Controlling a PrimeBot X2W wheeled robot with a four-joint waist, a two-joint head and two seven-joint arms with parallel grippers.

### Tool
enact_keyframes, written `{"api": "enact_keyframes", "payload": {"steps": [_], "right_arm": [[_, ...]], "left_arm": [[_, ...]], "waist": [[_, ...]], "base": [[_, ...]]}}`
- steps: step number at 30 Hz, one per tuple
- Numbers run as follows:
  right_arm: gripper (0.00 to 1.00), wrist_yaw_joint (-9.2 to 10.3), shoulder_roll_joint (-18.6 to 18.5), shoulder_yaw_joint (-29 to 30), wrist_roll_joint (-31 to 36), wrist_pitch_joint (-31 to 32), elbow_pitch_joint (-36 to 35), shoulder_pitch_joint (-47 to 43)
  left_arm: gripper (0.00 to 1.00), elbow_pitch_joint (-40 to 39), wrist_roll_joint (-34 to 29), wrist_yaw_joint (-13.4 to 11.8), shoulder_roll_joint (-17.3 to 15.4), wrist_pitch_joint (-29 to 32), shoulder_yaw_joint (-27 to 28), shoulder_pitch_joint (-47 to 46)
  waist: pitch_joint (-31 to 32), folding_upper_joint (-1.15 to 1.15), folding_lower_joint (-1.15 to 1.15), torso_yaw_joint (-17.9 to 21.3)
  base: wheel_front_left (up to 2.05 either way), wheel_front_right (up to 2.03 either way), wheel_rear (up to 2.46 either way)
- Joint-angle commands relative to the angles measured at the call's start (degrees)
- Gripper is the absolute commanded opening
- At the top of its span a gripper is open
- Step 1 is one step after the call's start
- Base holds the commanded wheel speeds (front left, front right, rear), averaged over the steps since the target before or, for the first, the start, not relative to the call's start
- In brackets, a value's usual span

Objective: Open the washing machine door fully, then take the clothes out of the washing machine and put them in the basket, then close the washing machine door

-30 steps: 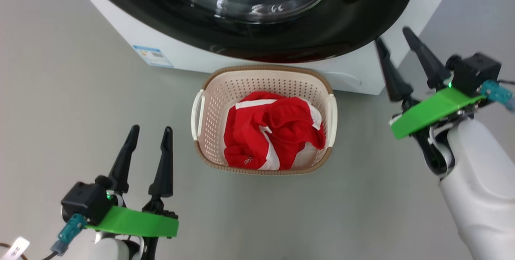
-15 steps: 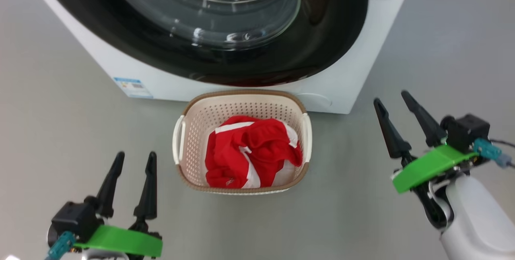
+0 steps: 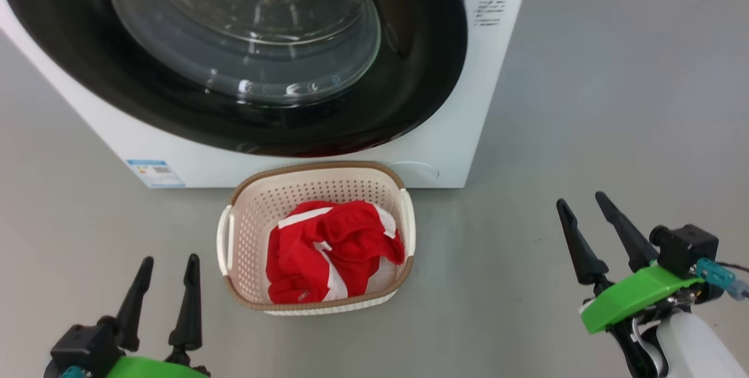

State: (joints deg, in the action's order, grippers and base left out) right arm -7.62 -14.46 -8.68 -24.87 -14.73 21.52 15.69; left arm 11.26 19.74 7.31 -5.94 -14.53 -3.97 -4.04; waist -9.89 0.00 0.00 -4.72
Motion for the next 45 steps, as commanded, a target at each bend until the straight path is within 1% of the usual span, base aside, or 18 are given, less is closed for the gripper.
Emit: {"api": "enact_keyframes", "payload": {"steps": [1,16,23,34,45], "right_arm": [[1.00,0.13,-0.1,-0.8,0.2,-0.3,-1.5,-1.4],[1.00,0.13,0.2,1.8,0.6,-0.3,-1.6,-7.9],[1.00,0.13,0.1,2.6,0.6,-0.3,-1.6,-10.1],[1.00,0.13,-0.1,3.9,0.8,-0.3,-1.8,-11.4],[1.00,0.13,0.4,4.2,1.1,-0.3,-2.2,-11.5]], "left_arm": [[1.00,-1.3,-0.5,0.2,-1.8,-0.5,2.1,0.0],[1.00,-1.6,-1.5,0.2,-2.4,-0.5,5.8,4.6],[1.00,-1.9,-2.8,0.2,-2.5,-0.5,6.2,5.7],[1.00,-2.0,-2.5,0.2,-2.4,-0.5,6.2,5.9],[1.00,-2.2,-1.5,0.2,-2.6,-0.5,6.0,5.9]], "waist": [[1.5,0.00,0.00,1.6],[6.6,0.00,0.00,4.9],[8.2,0.00,0.00,5.7],[8.5,0.00,0.00,6.6],[8.2,0.00,0.00,6.5]], "base": [[0.00,0.00,0.00],[0.00,0.00,0.00],[0.00,0.00,0.00],[0.00,0.00,0.00],[0.00,0.00,0.00]]}}
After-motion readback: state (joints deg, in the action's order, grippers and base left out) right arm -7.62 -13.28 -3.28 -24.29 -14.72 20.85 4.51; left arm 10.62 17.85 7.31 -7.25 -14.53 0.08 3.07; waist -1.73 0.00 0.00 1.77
